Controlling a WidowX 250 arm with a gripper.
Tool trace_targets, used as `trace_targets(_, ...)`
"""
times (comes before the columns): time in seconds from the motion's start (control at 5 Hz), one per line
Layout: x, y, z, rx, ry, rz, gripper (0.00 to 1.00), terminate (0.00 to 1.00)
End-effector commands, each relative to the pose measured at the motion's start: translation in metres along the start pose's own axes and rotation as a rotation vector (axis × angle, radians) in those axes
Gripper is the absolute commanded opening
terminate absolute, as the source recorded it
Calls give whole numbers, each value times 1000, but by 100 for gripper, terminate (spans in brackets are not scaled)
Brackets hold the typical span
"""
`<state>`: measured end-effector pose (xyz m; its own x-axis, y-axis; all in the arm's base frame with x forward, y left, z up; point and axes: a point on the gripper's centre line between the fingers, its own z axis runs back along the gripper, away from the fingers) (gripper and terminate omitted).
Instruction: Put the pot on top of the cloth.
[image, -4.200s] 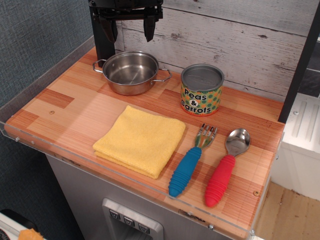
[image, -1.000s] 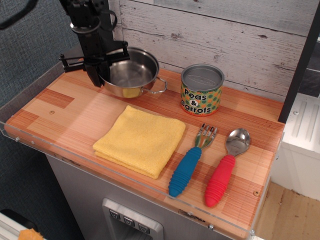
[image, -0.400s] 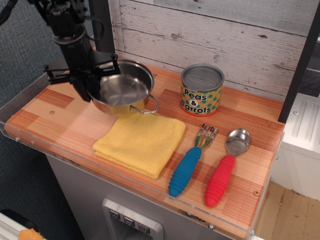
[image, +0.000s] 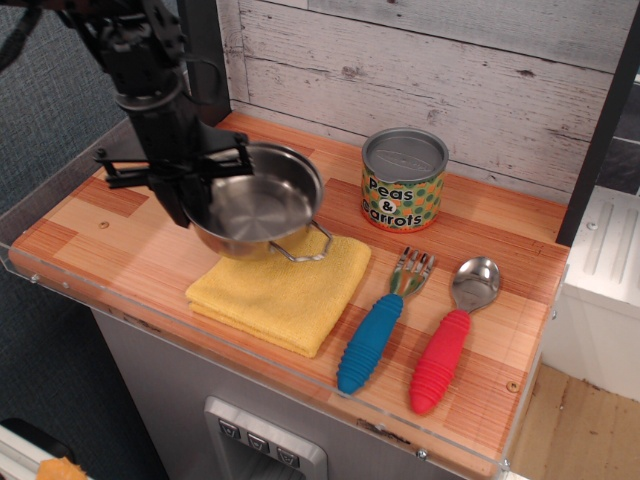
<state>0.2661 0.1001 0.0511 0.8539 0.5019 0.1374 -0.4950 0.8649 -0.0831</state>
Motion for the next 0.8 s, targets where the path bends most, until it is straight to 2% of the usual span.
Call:
trace_targets(0.0, -10, -12, 3, -6, -20, -61, 0, 0)
trace_targets(0.2, -22, -17, -4, 8, 6, -74, 0, 0)
trace_targets(0.4, -24, -12, -5, -5, 10, -60, 0, 0)
trace_targets(0.6, -28, -8, -9, 22, 19, -57, 0, 0)
